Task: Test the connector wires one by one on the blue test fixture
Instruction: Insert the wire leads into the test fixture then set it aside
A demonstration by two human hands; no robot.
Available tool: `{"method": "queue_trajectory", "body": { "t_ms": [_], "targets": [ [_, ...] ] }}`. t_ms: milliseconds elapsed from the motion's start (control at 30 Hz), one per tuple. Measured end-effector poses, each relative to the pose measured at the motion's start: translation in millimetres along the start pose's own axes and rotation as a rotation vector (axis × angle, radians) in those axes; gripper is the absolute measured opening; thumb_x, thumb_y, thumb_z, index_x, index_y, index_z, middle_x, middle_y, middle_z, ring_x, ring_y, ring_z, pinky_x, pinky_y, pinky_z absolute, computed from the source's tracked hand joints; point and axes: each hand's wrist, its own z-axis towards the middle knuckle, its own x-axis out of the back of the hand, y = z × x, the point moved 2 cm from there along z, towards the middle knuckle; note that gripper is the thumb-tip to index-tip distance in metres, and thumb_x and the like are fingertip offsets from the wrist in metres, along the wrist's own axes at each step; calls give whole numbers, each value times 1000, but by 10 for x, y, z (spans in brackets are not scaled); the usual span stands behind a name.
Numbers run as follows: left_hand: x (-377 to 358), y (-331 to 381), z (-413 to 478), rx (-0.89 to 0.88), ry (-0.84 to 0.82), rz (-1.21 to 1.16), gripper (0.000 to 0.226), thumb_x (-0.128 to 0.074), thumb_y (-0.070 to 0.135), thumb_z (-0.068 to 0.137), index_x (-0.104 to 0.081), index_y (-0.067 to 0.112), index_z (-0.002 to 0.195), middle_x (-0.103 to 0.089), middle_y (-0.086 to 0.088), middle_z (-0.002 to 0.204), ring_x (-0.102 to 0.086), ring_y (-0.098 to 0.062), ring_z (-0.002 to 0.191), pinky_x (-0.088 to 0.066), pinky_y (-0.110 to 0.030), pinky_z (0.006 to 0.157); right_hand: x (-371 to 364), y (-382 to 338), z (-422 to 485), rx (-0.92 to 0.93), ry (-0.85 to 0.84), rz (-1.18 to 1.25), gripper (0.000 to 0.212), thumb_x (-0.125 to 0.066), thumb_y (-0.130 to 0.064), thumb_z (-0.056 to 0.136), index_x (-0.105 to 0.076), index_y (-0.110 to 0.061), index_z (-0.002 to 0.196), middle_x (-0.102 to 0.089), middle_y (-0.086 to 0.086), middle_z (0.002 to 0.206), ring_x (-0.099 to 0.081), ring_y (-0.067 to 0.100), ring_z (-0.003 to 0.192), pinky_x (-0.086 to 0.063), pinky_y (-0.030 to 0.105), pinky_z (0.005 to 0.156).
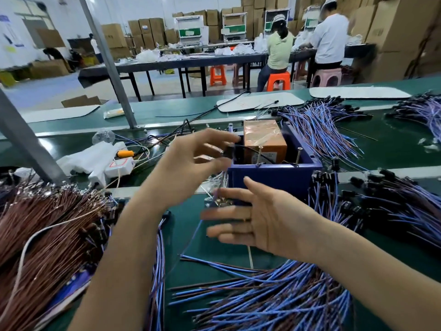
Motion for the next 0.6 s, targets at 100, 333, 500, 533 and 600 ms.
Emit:
{"method": "queue_trajectory", "body": {
  "t_ms": [100,333,500,533,600],
  "targets": [
    [-238,211,-48,-42,-153,-220,31,-63,2,83,-68,23,106,-71,6,86,-66,-9,78,-53,-19,67,-49,-137,-43,132,59,107,45,-45,-41,84,-68,-6,100,-72,18,99,-71,31,87,-60,35,75],
    [-203,452,-143,-298,-435,-785,26,-65,2,84,-65,7,109,-64,-8,103,-67,-22,82,-53,-29,77,-83,-462,-374,463,282,309,38,-48,-25,86,-73,-2,69,-72,14,78,-70,21,63,-60,29,62],
    [-131,469,-222,-281,-711,-722,30,-58,1,90,-58,5,120,-60,-14,104,-65,-27,80,-52,-33,75,115,-832,-617,732,511,422,26,-42,-16,95,-46,-11,70,-67,8,66,-51,10,41,-44,15,45],
    [-119,424,-212,-222,-705,-638,31,-58,2,91,-58,6,121,-62,-13,104,-65,-26,80,-51,-33,75,158,-875,-652,754,539,404,27,-41,-17,95,-43,-13,69,-63,3,61,-40,6,37,-34,14,42],
    [-105,307,-183,-90,-676,-494,34,-57,1,90,-59,8,123,-64,-8,102,-64,-24,78,-50,-31,75,225,-943,-711,808,606,352,29,-38,-18,95,-38,-17,67,-51,-5,51,-25,6,34,-21,17,38]
  ]
}}
